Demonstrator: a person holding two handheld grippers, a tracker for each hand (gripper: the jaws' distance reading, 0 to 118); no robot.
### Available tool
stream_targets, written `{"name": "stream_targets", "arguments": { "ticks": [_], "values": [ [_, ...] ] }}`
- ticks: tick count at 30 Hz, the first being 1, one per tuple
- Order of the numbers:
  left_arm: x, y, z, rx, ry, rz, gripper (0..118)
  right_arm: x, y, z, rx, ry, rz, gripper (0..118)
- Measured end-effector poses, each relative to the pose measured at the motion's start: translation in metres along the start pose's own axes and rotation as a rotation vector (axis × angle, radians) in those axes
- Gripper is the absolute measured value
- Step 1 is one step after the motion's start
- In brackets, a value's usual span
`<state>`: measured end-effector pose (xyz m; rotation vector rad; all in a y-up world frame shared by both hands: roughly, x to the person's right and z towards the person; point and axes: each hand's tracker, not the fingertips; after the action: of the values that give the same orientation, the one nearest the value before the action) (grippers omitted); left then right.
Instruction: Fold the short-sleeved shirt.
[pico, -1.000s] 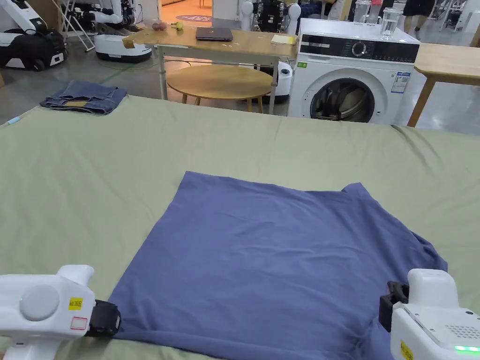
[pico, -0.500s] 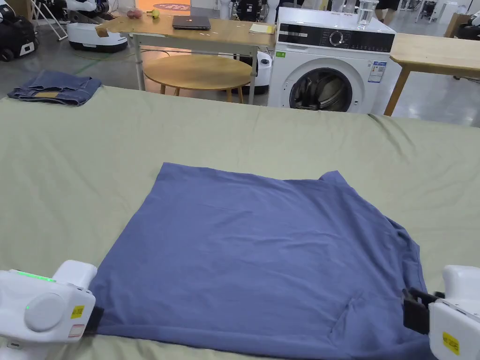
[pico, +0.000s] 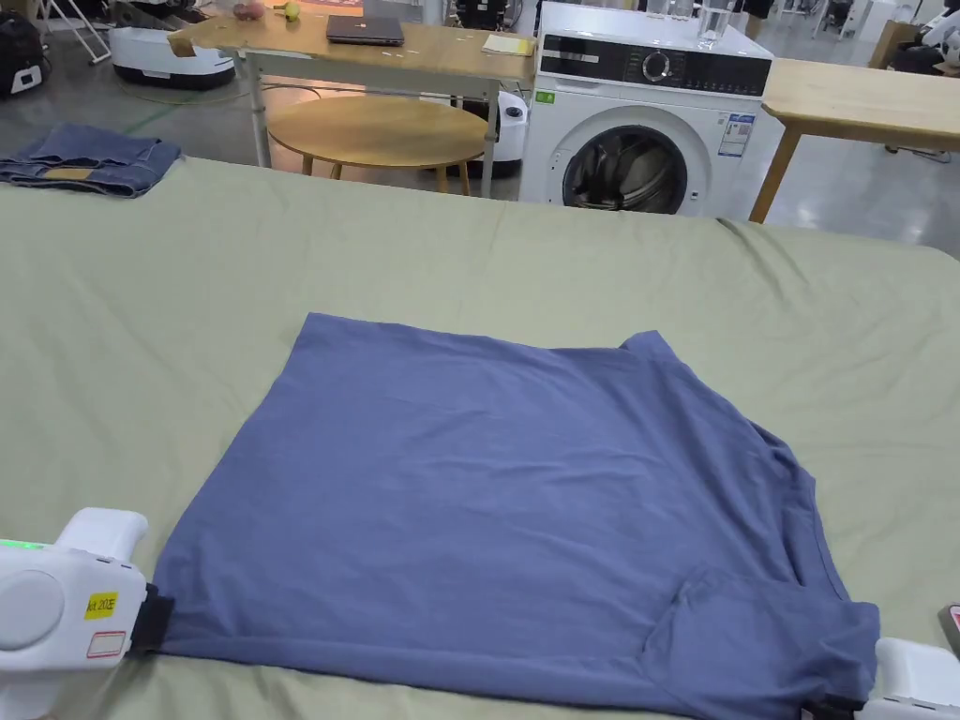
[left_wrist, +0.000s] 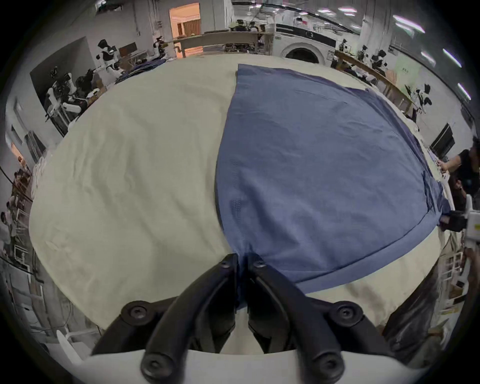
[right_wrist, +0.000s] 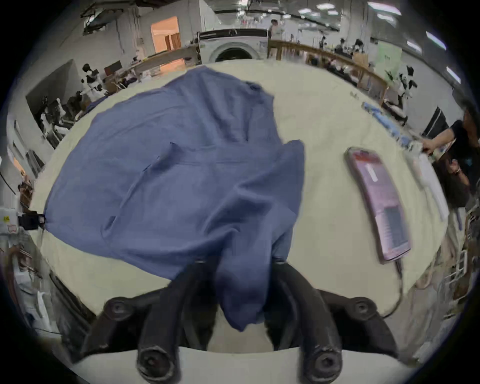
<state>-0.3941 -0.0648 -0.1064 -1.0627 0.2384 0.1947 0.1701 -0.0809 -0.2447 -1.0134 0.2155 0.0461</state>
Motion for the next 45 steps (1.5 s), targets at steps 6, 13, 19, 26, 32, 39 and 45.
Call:
{"name": "stream_targets", "arguments": {
  "ticks": [6,13,19,26,32,39,45],
  "values": [
    [-0.002,0.005,0.020,0.050,-0.028,0.034,0,-0.011,0.013,0.026,0.082,0.019,0.063,8],
    [-0.004,0.054,0.048,0.200,-0.089,0.083,0,-0.018,0.073,0.058,0.241,0.049,0.039,8],
    [-0.003,0.118,0.039,0.243,-0.084,0.094,0,-0.020,0.134,0.033,0.266,0.041,0.025,8],
    [-0.003,0.173,-0.014,0.189,-0.050,0.084,0,-0.018,0.184,-0.032,0.203,0.038,-0.004,8],
    [-0.004,0.189,-0.060,0.104,-0.042,0.086,0,-0.013,0.204,-0.081,0.120,0.038,0.001,8],
    [-0.005,0.191,-0.070,0.115,-0.073,0.167,8,-0.021,0.204,-0.088,0.148,-0.030,0.059,27],
    [-0.006,0.176,-0.049,0.198,-0.105,0.161,40,-0.032,0.185,-0.051,0.297,-0.038,0.054,55]
  ]
}}
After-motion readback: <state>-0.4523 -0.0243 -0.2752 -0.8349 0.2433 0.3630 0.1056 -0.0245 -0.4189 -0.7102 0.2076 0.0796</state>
